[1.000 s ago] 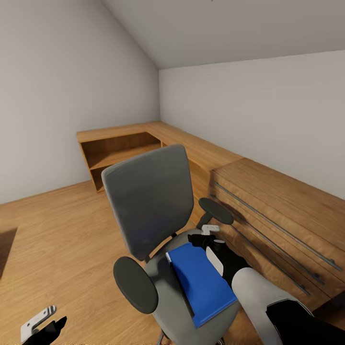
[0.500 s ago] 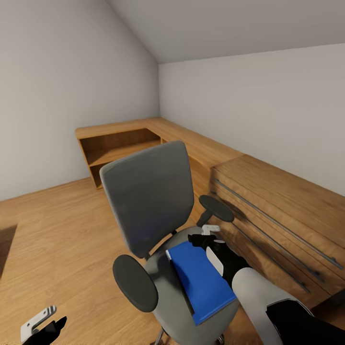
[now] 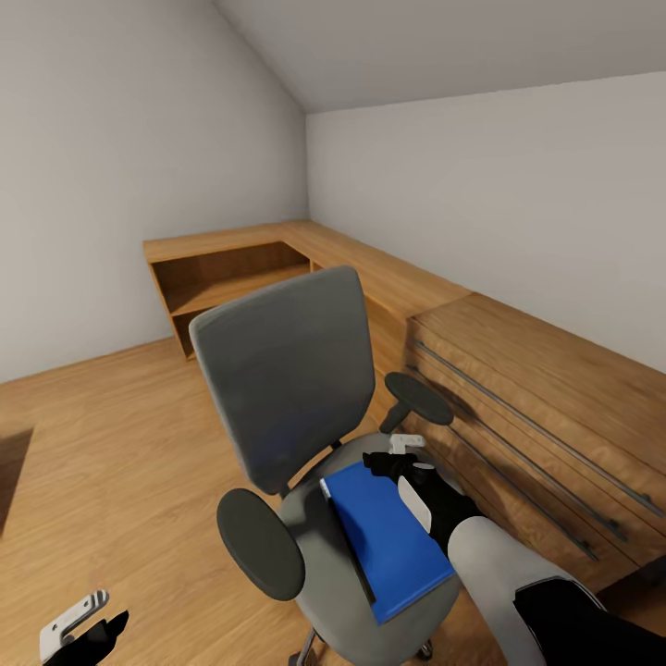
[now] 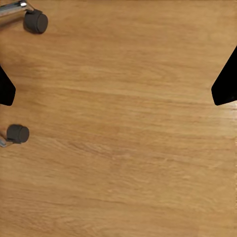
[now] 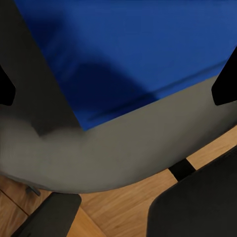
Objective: In the bedroom, organize the workspace by keeping the computer under the desk, ensuring the monitor is on the desk, placing the keyboard on the desk next to the monitor, placing the mouse on the desk next to the keyboard, moving the folder from the swivel chair onto the desk next to the mouse, stacking the notebook on top of the folder with the pen on top of the notebook, and positioning the swivel chair next to the desk.
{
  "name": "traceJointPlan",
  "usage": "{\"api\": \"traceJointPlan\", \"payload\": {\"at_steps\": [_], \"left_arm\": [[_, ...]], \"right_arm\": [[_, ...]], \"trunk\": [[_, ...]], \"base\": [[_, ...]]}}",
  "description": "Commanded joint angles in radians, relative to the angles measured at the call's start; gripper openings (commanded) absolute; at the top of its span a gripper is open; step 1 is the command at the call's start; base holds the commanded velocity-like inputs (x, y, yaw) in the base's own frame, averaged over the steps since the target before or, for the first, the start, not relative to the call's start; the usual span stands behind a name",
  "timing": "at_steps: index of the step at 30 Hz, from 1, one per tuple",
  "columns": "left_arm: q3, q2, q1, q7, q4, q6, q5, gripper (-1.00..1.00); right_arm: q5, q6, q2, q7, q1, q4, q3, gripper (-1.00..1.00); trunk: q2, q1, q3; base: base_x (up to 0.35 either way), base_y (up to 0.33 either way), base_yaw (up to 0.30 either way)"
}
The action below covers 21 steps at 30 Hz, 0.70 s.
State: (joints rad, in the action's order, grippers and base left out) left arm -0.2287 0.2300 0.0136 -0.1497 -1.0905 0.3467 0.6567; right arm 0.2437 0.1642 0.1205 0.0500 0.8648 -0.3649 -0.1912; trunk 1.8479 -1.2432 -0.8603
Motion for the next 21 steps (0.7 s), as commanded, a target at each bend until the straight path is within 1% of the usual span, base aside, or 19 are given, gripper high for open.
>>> {"api": "traceJointPlan", "payload": {"at_steps": [1,21], "left_arm": [[0.0,0.0,0.0,-0.007,-0.002,0.005,0.011,1.0],[0.0,0.0,0.0,-0.007,-0.002,0.005,0.011,1.0]], "right_arm": [[0.01,0.005,-0.001,0.005,0.0,-0.002,-0.008,1.0],[0.01,0.005,-0.001,0.004,0.0,-0.004,-0.008,1.0]], "trunk": [[0.0,0.0,-0.001],[0.0,0.0,-0.002]], "base": [[0.0,0.0,0.0],[0.0,0.0,0.0]]}}
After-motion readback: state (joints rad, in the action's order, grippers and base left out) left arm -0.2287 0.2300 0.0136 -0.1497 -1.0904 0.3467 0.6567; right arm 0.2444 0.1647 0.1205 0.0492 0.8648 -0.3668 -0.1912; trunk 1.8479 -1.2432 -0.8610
